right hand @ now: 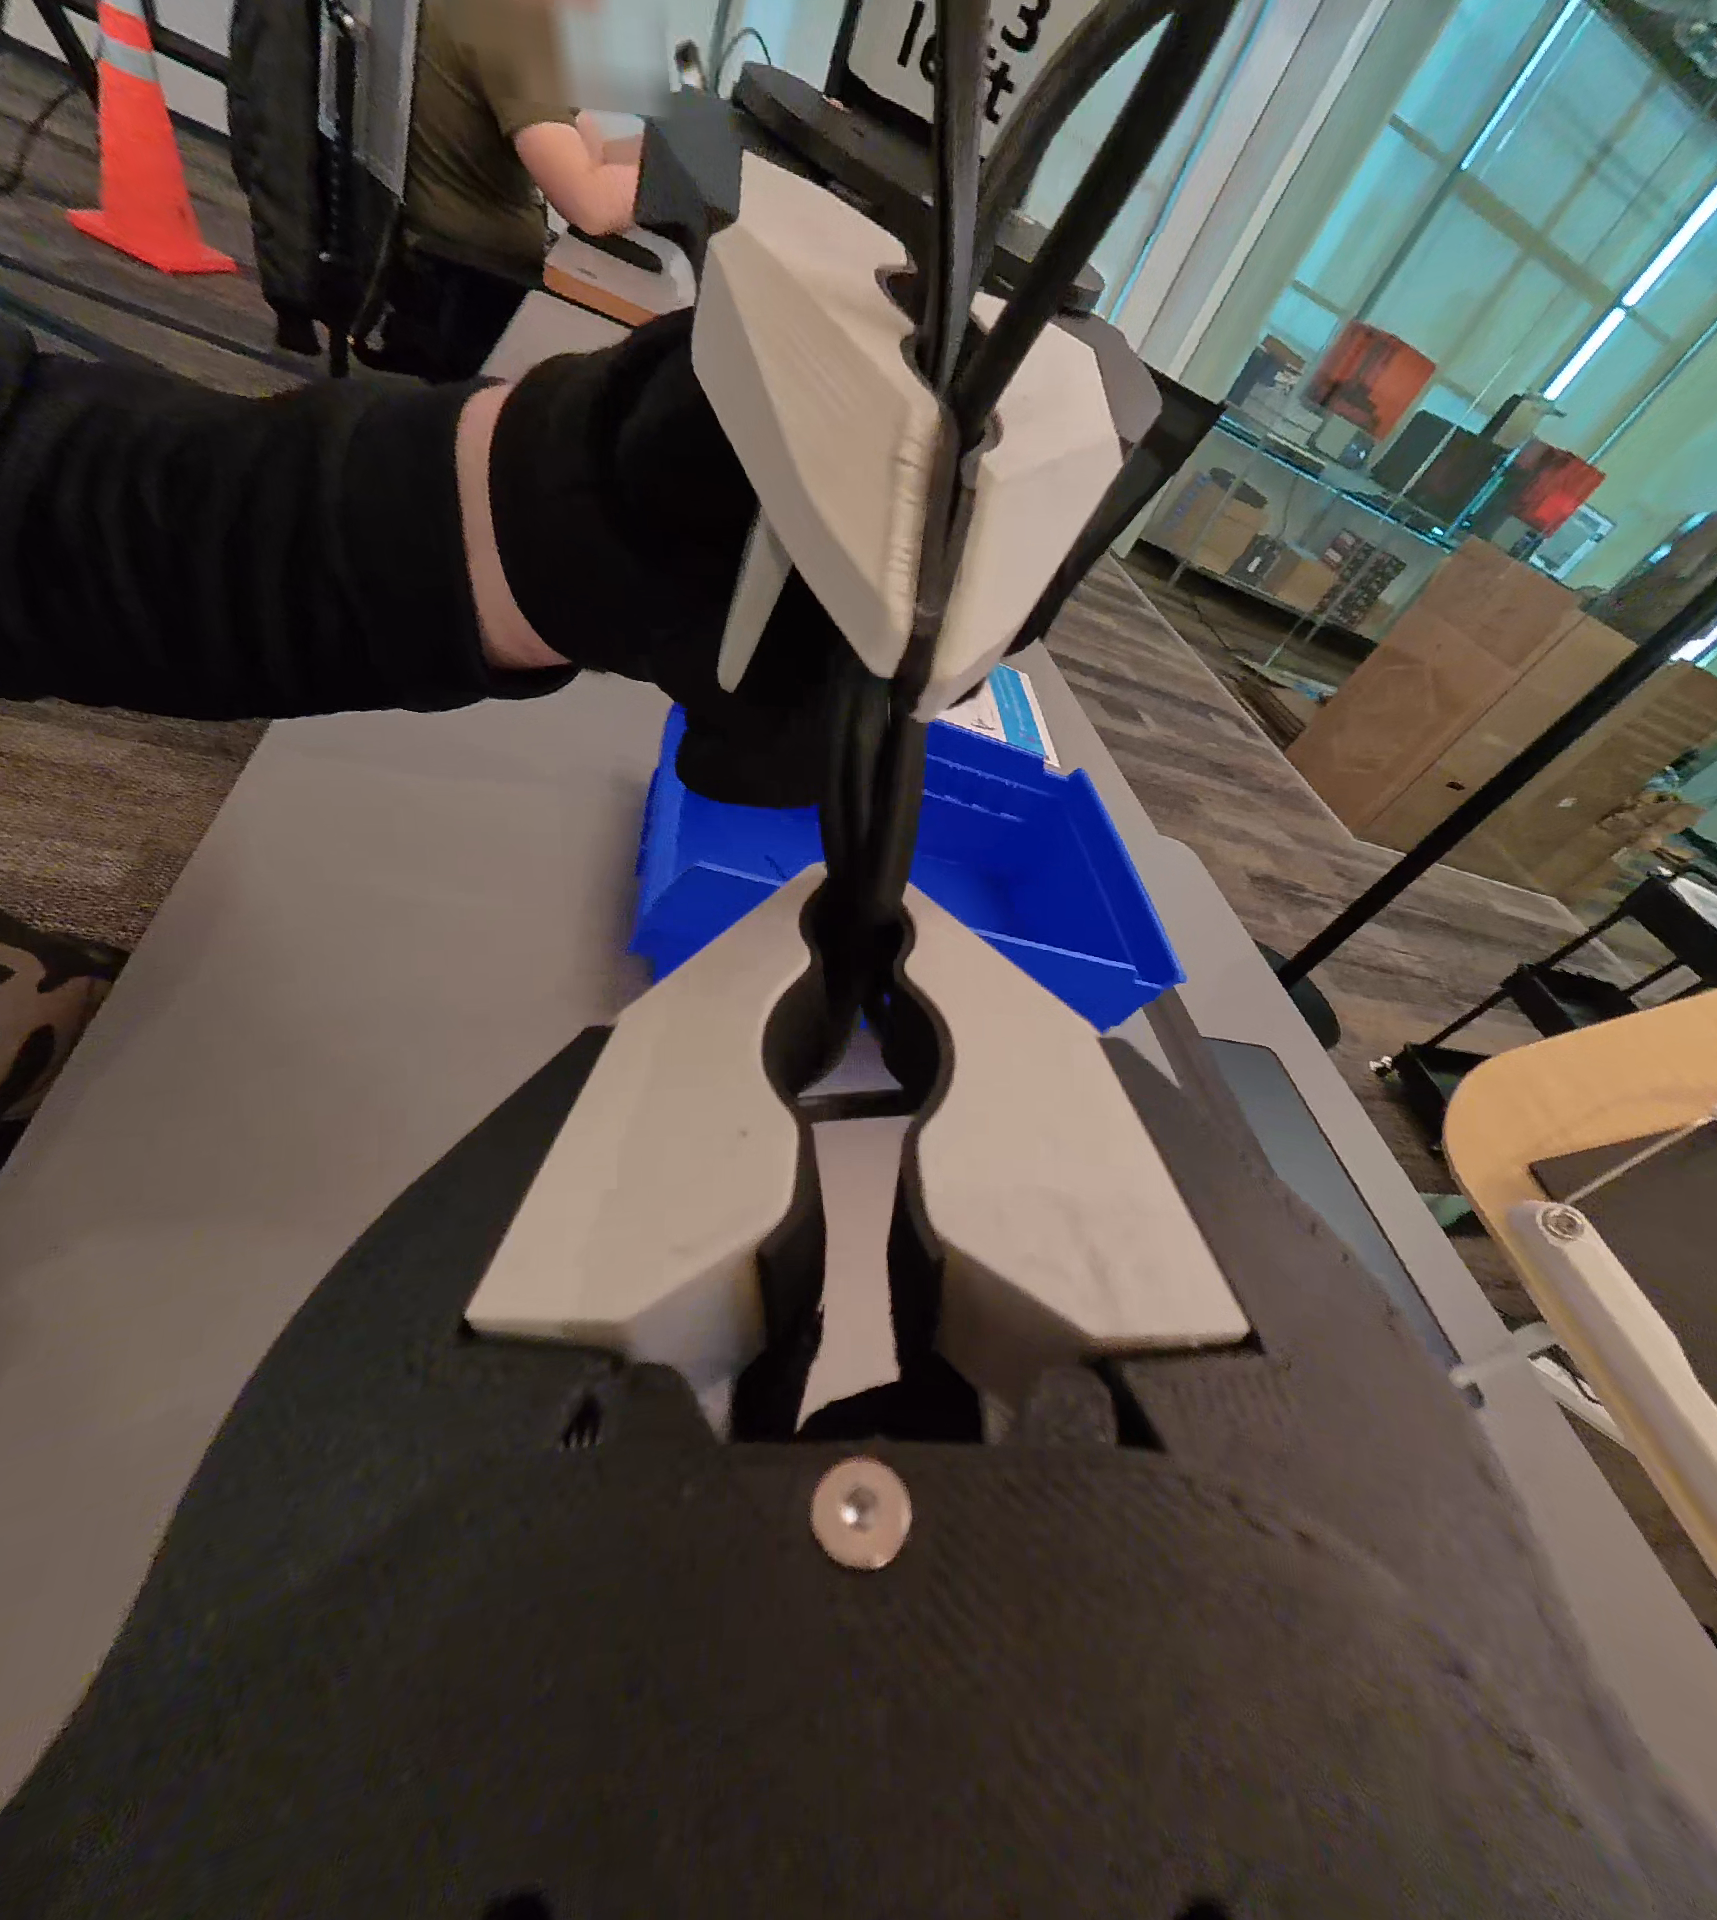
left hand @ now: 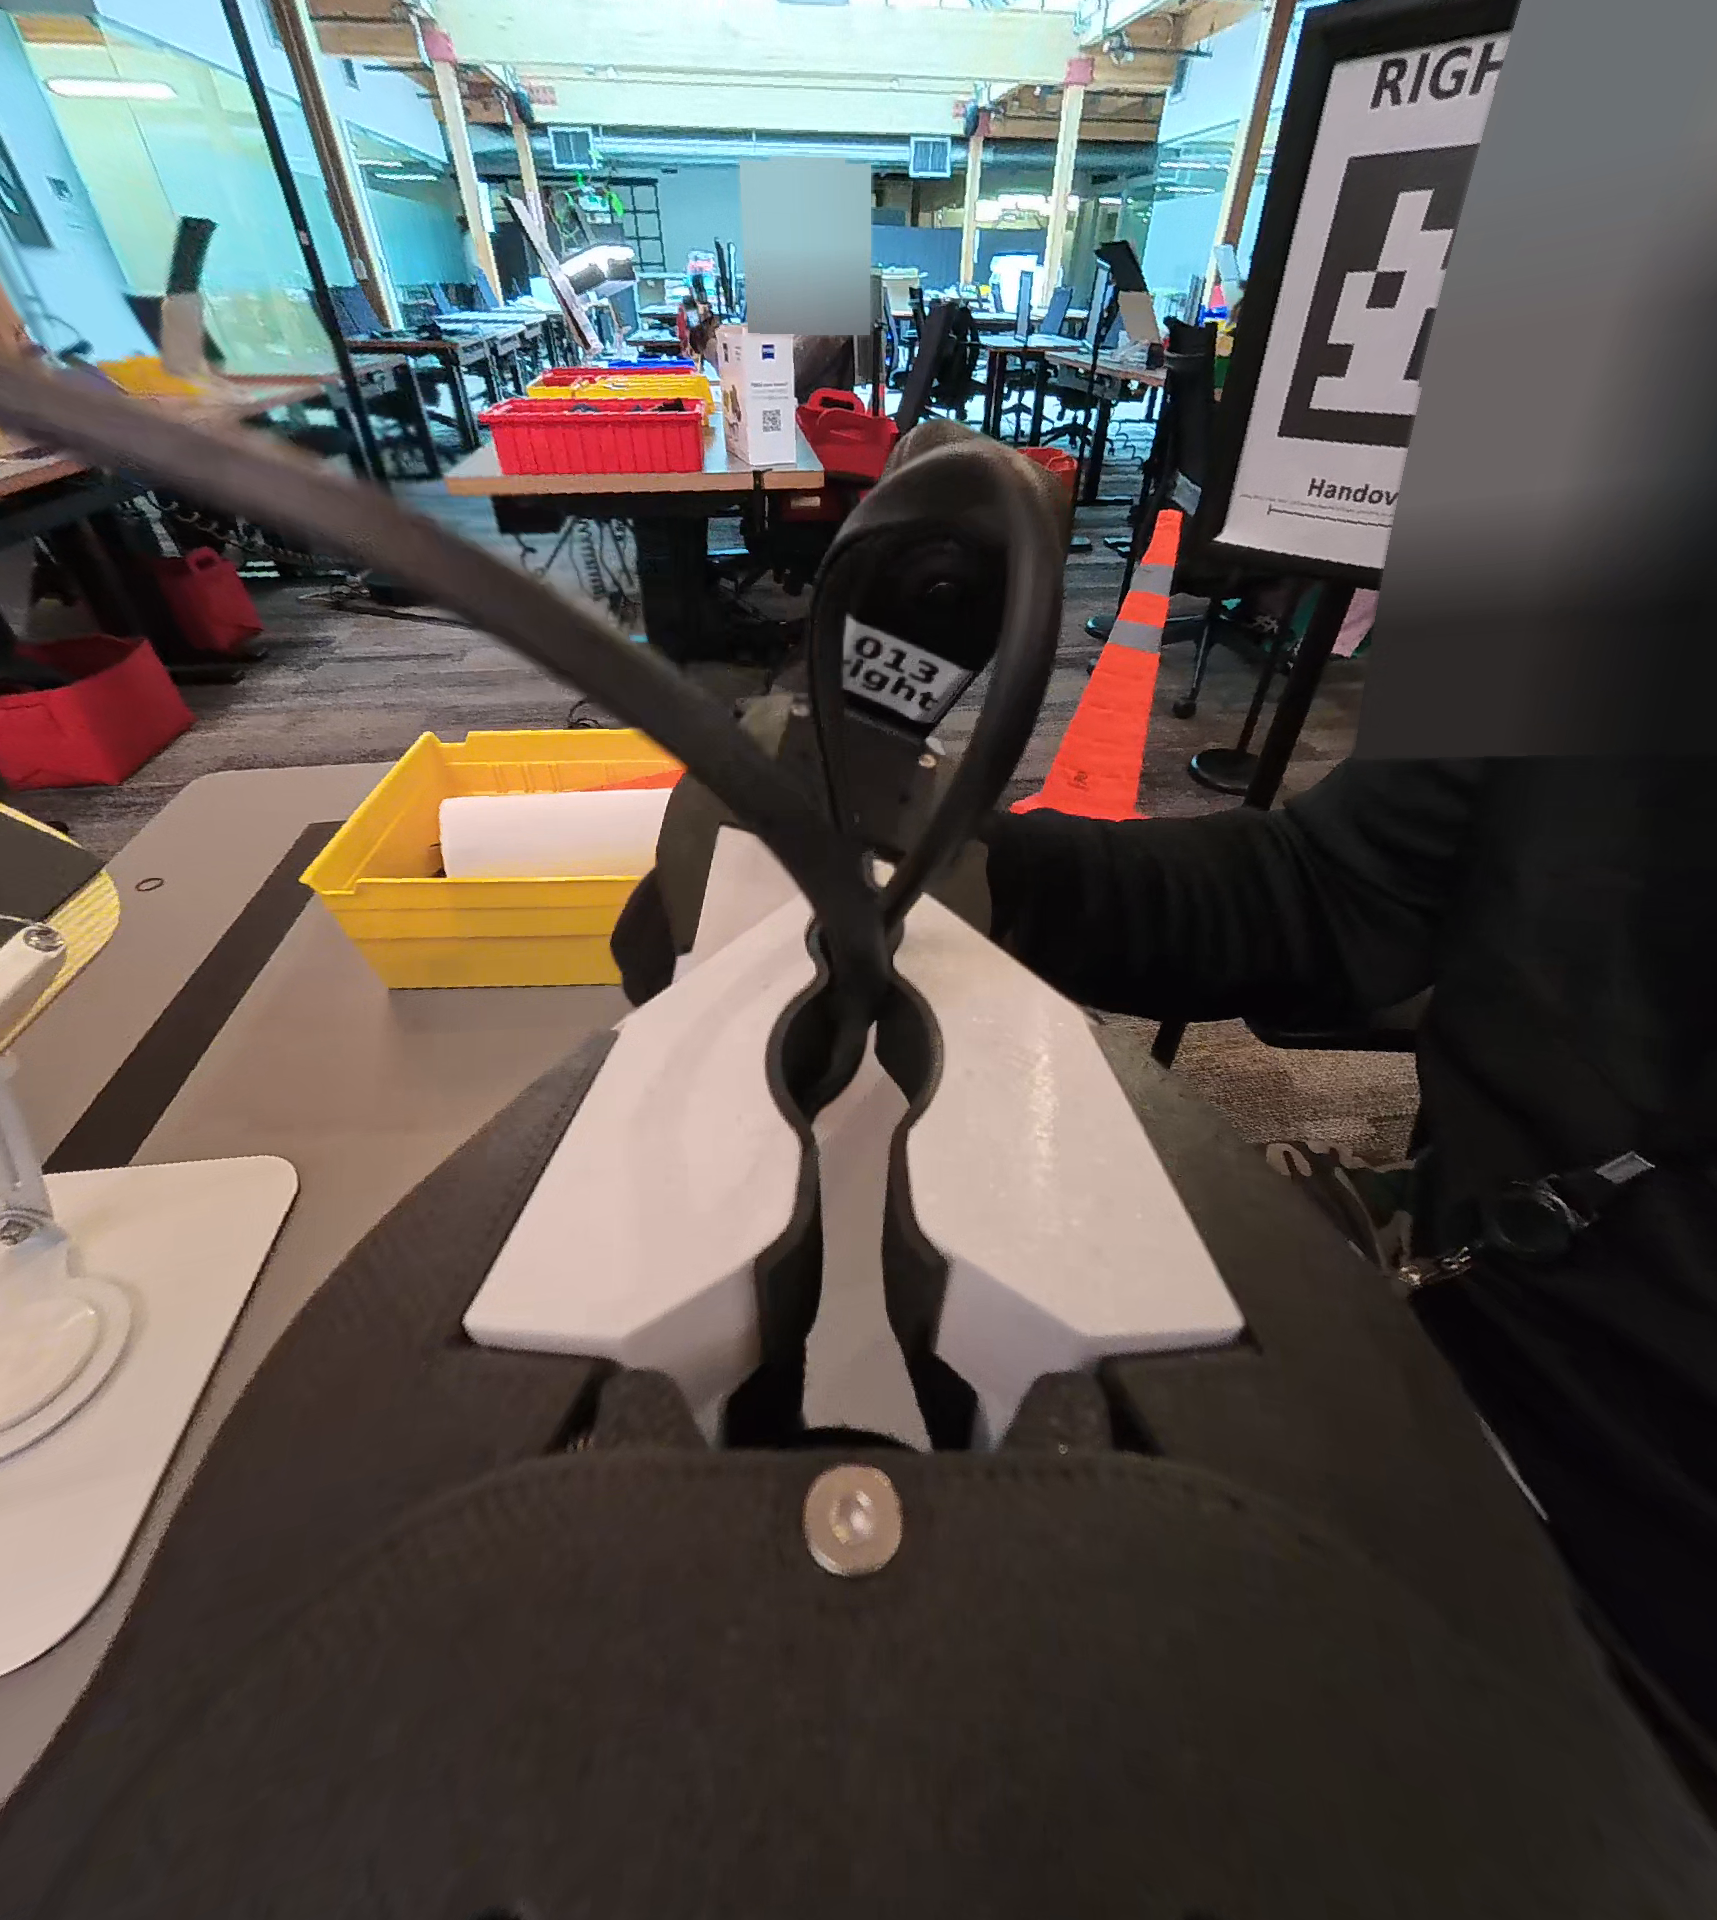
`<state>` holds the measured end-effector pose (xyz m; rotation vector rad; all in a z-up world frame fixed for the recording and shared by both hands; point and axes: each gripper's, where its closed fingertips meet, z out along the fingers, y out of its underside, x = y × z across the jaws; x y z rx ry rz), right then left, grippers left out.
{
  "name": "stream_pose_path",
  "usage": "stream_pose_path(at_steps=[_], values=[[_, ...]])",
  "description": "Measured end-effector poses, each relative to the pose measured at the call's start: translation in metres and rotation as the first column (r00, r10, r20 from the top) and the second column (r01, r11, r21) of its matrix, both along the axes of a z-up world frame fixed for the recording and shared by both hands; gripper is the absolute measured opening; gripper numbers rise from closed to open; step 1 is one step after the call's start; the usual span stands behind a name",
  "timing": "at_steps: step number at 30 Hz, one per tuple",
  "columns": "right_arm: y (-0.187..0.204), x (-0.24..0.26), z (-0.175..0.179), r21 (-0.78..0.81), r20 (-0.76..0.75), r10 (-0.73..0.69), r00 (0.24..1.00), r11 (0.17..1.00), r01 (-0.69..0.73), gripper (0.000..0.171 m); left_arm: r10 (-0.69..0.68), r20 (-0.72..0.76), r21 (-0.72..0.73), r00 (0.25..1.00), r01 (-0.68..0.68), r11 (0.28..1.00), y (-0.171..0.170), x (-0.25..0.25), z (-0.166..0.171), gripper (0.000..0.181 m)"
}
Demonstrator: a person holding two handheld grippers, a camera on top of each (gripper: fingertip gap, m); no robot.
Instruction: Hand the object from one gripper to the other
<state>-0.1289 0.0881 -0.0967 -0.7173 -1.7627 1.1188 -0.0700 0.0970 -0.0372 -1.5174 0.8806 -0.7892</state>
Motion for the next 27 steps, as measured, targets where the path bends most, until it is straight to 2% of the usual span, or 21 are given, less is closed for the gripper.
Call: stream_pose_path(at_steps=[3, 8, 13, 17, 21, 24, 27], values=[[0.009, 0.000, 0.002, 0.035, -0.004, -0.052, 0.999, 0.998, 0.052, 0.000, -0.014, -0.015, 0.016, 1.000, 0.014, 1.000, -0.002, 0.001, -0.001, 0.002], [0.038, 0.004, 0.007, 0.153, -0.020, -0.197, 0.980, 0.968, 0.198, 0.000, 0.043, -0.078, -0.007, 0.996, -0.043, 0.999, 0.003, -0.014, -0.009, 0.045], [0.072, 0.016, 0.023, 0.321, -0.113, -0.360, 0.926, 0.869, 0.377, 0.000, 0.073, -0.102, -0.084, 0.992, -0.082, 0.993, -0.002, -0.042, -0.013, 0.070], [0.082, 0.025, 0.039, 0.414, -0.183, -0.417, 0.890, 0.789, 0.454, 0.000, 0.182, -0.226, -0.148, 0.957, -0.219, 0.964, 0.005, -0.075, -0.034, 0.064], [0.089, 0.031, 0.036, 0.477, -0.147, -0.451, 0.880, 0.747, 0.462, 0.000, 0.104, -0.413, -0.194, 0.905, -0.199, 0.960, -0.016, -0.075, -0.061, 0.058], [0.098, 0.034, 0.014, 0.559, -0.034, -0.501, 0.865, 0.708, 0.432, 0.000, 0.091, -0.441, -0.131, 0.893, -0.165, 0.978, -0.024, -0.055, -0.047, 0.059], [0.104, 0.032, 0.002, 0.616, 0.002, -0.542, 0.840, 0.663, 0.426, 0.000, 0.107, -0.485, -0.055, 0.868, -0.152, 0.987, -0.031, -0.036, -0.034, 0.059]])
